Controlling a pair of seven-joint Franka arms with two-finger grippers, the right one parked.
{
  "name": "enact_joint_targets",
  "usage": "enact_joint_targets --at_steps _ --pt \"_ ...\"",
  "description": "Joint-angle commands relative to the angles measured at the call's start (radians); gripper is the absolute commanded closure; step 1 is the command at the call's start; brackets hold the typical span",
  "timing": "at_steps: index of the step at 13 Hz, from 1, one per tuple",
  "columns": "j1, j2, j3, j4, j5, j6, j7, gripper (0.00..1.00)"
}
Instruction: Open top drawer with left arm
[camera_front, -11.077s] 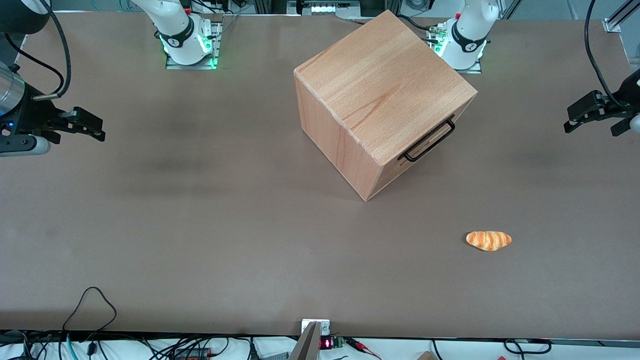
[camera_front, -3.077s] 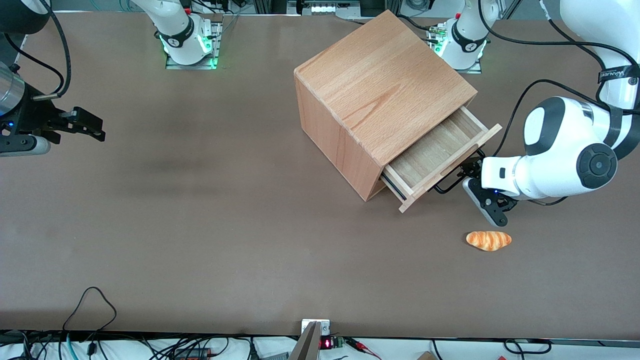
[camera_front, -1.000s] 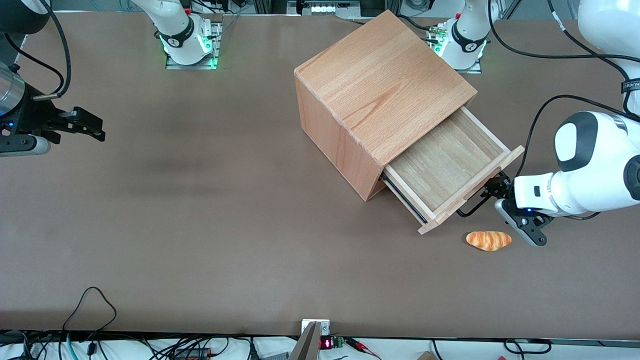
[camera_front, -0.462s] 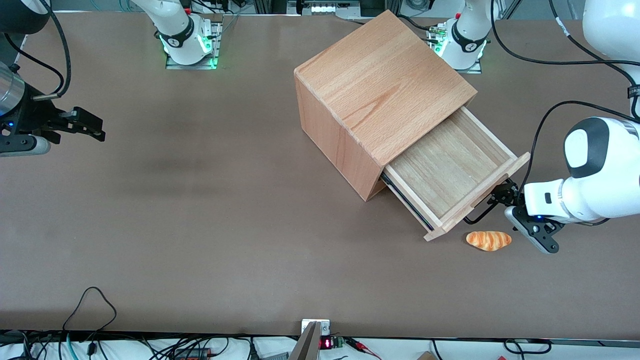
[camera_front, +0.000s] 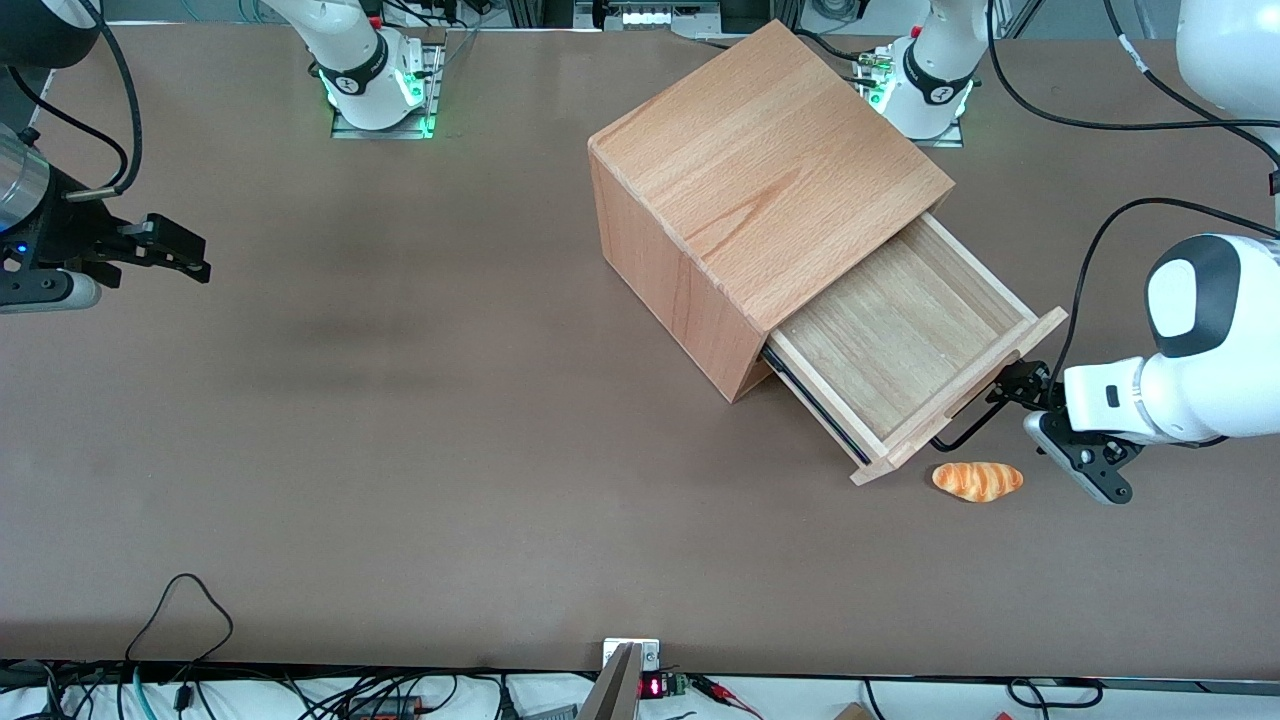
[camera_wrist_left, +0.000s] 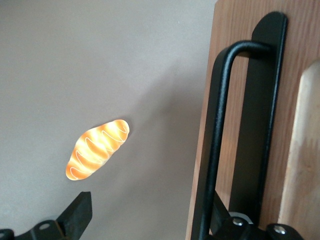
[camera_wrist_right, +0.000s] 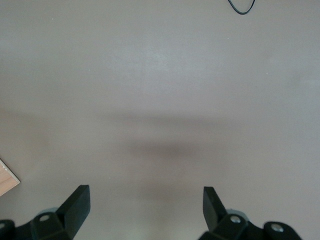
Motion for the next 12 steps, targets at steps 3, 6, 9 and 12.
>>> enact_joint_targets --at_steps 3,6,9,12 --pt "0.009 0.02 -0.007 0.096 -0.028 -0.103 0.002 0.0" --pt "0.015 0.015 -0.01 0.102 -0.033 -0.117 0.0 0.0" --pt "0.031 0.012 -0.011 0.146 -0.035 -0.16 0.0 0.0" --pt "0.047 0.009 -0.011 0.199 -0.032 -0.221 -0.001 0.0"
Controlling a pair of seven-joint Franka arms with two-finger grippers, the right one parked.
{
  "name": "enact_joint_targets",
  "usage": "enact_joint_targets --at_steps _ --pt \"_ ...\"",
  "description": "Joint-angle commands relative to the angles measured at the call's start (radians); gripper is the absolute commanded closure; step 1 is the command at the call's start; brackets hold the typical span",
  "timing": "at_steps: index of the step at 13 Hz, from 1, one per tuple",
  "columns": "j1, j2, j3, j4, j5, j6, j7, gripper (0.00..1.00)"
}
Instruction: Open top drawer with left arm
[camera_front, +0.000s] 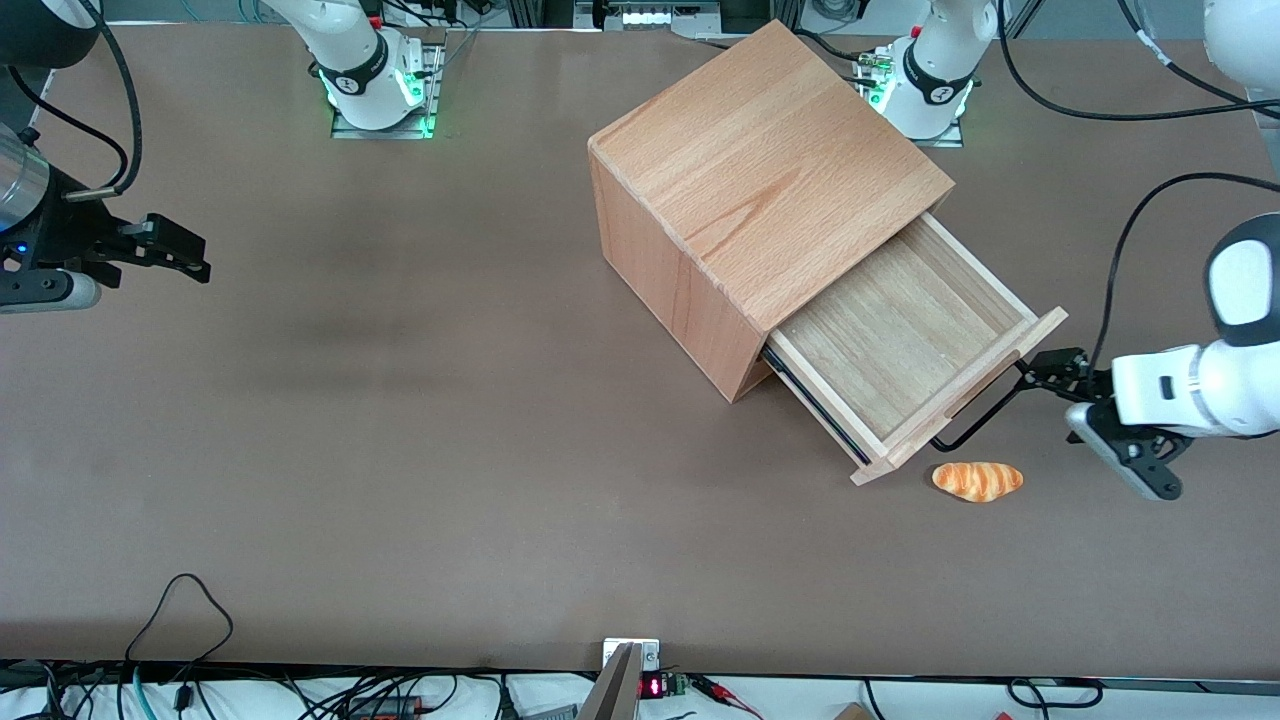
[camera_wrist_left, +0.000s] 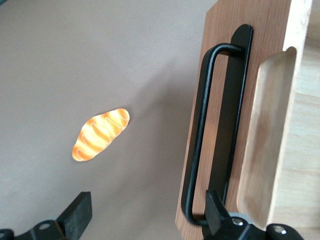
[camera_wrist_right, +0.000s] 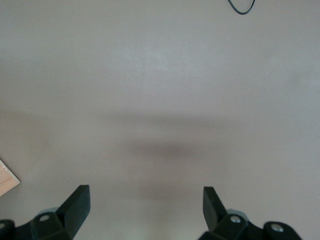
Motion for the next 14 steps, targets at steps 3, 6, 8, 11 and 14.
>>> enact_joint_targets --at_steps 3,6,8,11,14 --pt "0.046 -0.031 -0.009 0.072 -0.003 -0.088 -0.05 0.0" --pt "0.078 -0.077 -0.006 0.073 0.005 -0.113 -0.129 0.0" --pt "0.097 -0.107 -0.003 0.072 0.005 -0.12 -0.223 0.0" --pt "0.117 -0.153 -0.003 0.072 0.003 -0.14 -0.281 0.0" --pt "0.123 -0.195 -0.004 0.072 0.006 -0.171 -0.502 0.0"
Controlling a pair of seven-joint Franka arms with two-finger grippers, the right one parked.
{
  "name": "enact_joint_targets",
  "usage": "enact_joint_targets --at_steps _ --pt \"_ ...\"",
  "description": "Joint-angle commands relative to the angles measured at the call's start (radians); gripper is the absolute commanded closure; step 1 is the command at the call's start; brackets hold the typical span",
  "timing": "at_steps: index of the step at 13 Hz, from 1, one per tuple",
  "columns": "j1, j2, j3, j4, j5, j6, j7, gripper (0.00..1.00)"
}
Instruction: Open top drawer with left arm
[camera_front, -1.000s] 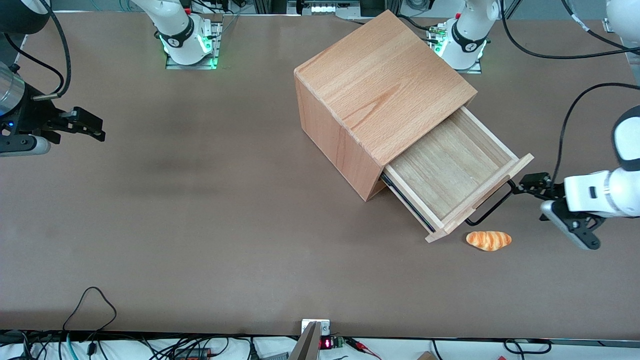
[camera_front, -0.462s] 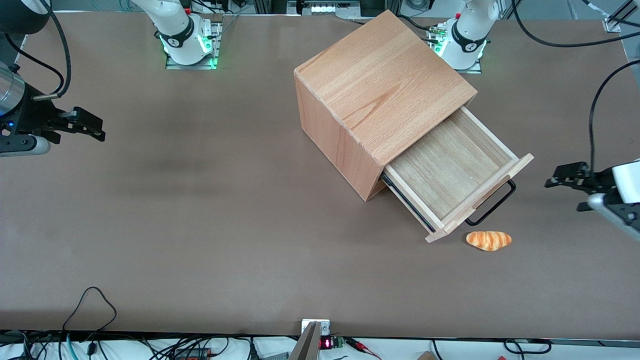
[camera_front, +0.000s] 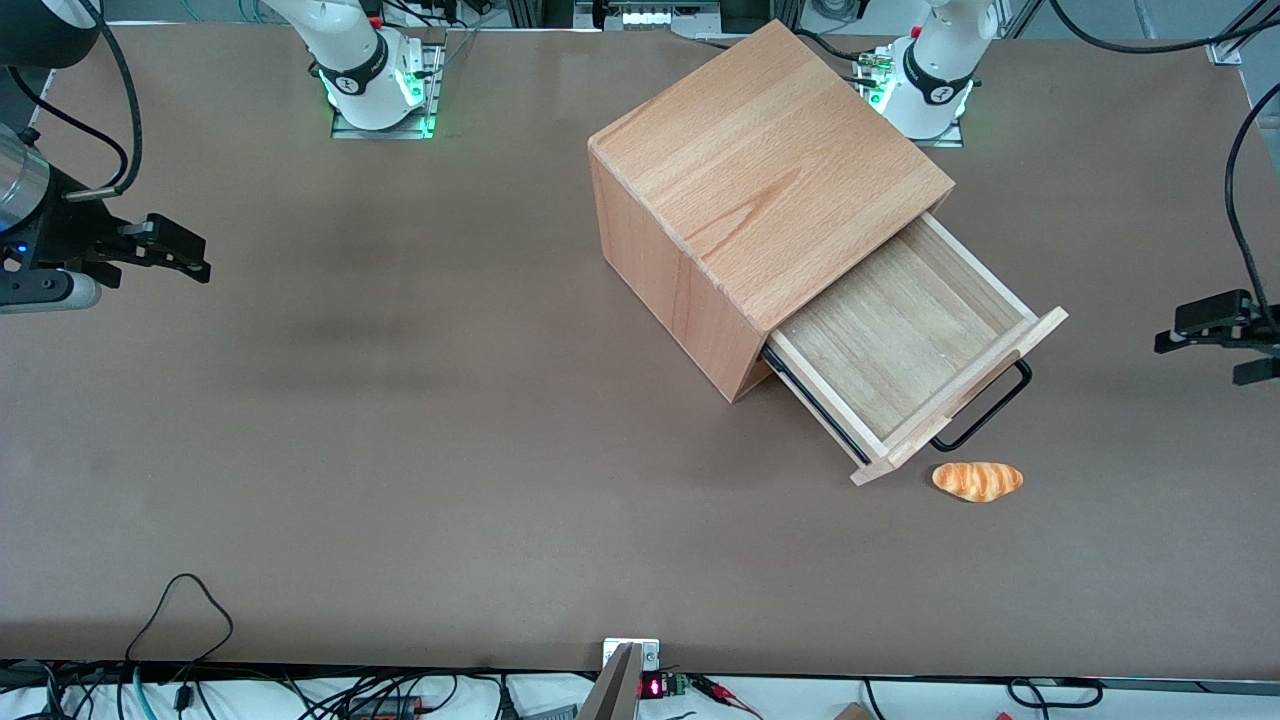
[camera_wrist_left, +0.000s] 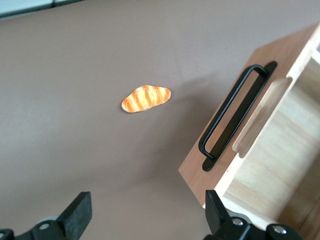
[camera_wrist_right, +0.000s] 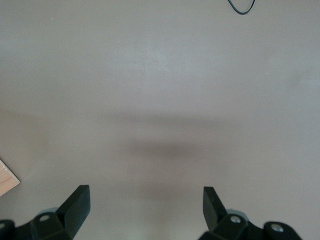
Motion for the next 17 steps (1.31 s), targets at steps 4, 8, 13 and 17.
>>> enact_joint_targets --at_steps 4,8,13,17 --pt "0.015 -0.12 -0.004 -0.025 0.006 -0.081 -0.165 0.0" --pt "-0.165 -0.196 0.181 -0.081 0.007 -0.096 -0.252 0.0" --pt "-0.342 -0.289 0.346 -0.164 0.007 -0.07 -0.39 0.0" --pt "-0.364 -0.422 0.354 -0.347 0.007 0.035 -0.451 0.0"
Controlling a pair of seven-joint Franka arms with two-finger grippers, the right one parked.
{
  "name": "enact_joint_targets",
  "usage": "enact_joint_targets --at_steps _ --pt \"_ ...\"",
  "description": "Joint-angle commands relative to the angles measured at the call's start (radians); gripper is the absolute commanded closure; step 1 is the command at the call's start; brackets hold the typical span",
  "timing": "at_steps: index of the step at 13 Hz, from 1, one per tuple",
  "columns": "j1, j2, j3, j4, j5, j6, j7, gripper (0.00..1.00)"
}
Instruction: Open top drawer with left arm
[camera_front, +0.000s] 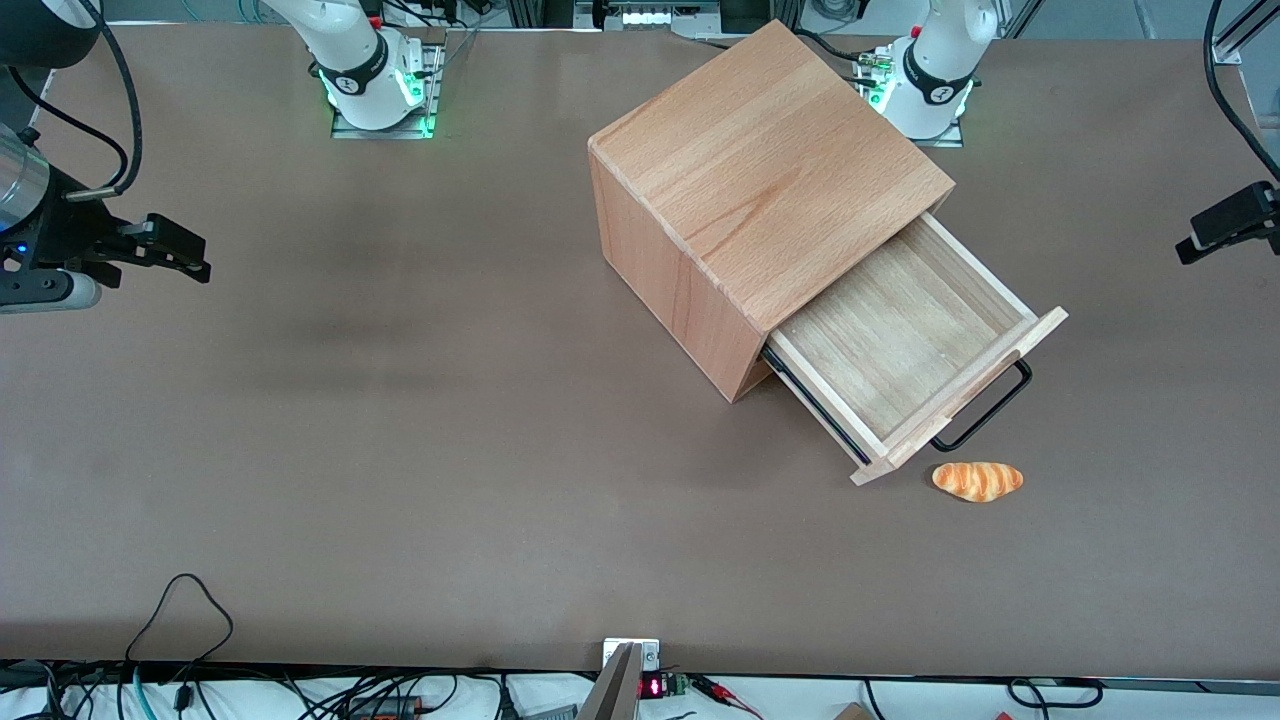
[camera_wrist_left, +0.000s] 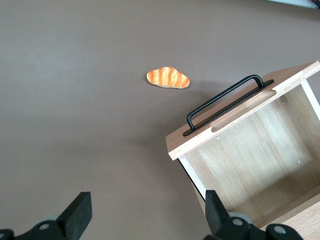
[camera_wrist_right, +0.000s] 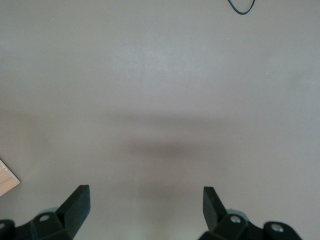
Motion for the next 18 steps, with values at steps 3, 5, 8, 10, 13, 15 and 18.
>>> enact_joint_targets --at_steps 3,5,8,10,13,15,18 --pt "-0.02 -0.155 0.003 -0.233 0.013 0.122 -0.034 0.0" --pt "-0.02 -0.16 0.002 -0.23 0.013 0.105 -0.013 0.0" --pt "-0.021 -0.164 -0.006 -0.231 0.015 0.041 -0.008 0.0" --pt "-0.027 -0.166 -0.007 -0.231 0.015 0.015 -0.006 0.0" --pt "-0.033 -0.158 -0.012 -0.231 0.031 0.048 0.087 0.0" --pt "-0.033 -0.157 -0.012 -0.233 0.035 0.048 0.194 0.0" --pt "-0.053 -0.141 -0.009 -0.231 0.058 0.056 0.186 0.0"
